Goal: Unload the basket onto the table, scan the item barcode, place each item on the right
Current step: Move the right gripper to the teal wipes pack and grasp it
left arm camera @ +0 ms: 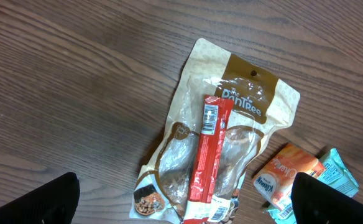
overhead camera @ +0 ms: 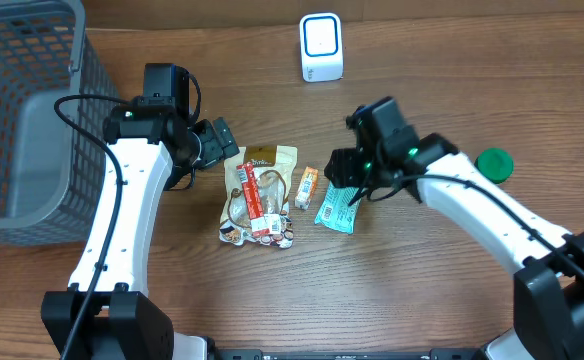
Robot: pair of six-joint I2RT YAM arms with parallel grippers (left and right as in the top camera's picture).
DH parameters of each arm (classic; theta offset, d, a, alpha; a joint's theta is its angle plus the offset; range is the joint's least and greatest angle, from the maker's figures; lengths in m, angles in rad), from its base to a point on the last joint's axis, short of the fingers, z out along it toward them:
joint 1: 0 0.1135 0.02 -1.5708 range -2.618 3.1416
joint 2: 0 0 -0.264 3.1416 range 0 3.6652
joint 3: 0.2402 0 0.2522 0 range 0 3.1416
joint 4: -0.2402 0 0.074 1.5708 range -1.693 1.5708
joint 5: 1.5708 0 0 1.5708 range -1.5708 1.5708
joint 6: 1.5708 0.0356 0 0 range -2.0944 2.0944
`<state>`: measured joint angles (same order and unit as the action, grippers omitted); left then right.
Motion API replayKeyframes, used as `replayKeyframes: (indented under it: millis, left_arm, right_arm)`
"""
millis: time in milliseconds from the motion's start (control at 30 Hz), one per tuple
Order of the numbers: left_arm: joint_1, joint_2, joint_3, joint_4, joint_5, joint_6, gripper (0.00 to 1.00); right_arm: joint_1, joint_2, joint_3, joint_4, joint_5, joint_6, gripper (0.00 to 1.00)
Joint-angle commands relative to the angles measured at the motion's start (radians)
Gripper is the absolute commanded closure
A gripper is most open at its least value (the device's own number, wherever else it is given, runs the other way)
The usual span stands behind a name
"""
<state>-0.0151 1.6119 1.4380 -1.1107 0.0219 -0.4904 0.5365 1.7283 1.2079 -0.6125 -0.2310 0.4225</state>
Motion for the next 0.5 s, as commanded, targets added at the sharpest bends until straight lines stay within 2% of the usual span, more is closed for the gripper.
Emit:
replayKeyframes:
  millis: [0,300,400,467]
  left_arm:
    - [0.002,-0.017,0.006,0.000,-0.003,0.023,0.00]
    - [0.002,-0.017,0.006,0.000,-0.003,0.023,0.00]
    - [0.002,-0.017,0.006,0.000,-0.003,0.023,0.00]
    - [0.002,-0.017,0.006,0.000,-0.003,0.023,0.00]
  right_arm:
    - [0.023,0.011,-0.051,0.026,0.177,0.113,0.48]
    - [0.025,0.055,-0.161,0.147,0.182,0.211,0.56]
    - [0.025,0.069,-0.181,0.181,0.179,0.210,0.57]
    - [0.025,0.069,-0.181,0.168,0.193,0.210,0.61]
